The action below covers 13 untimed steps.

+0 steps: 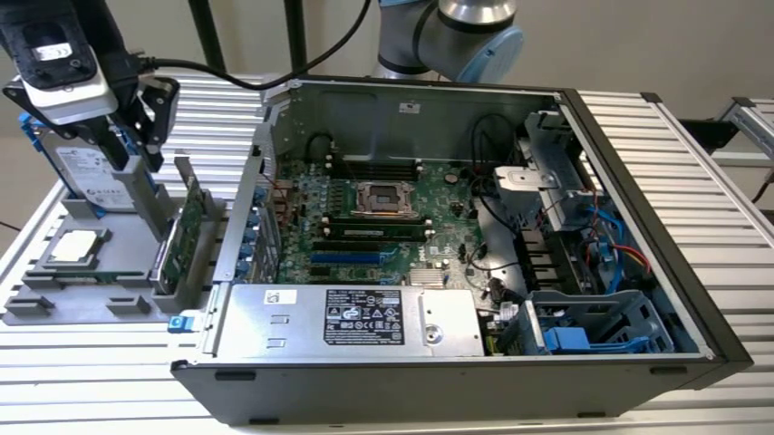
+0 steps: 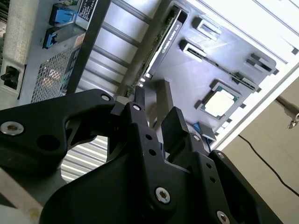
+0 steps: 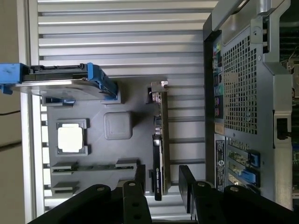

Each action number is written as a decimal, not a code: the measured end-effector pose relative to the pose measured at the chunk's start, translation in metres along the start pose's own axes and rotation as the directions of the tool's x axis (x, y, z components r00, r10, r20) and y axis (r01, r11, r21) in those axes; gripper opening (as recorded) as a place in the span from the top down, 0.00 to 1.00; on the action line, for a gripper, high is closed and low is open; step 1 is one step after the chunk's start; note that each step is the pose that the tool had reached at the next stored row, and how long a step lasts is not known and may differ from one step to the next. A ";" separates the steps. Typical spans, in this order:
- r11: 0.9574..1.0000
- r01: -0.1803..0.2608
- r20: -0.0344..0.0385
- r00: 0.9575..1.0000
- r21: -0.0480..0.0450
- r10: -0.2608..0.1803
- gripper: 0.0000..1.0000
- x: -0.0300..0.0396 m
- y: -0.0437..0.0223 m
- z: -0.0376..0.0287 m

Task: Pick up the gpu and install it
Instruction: 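Pick up the gpu and move the gpu toward the slot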

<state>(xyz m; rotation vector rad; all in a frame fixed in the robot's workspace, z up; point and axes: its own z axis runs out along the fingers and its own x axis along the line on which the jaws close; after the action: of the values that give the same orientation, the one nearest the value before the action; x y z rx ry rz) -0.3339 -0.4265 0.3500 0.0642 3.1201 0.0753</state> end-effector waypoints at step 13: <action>1.000 0.000 0.000 1.000 0.000 0.000 0.00 0.0001 -0.0002 0.0040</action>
<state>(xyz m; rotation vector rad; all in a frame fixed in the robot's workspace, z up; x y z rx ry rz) -0.3339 -0.4265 0.3459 0.0643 3.1200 0.0754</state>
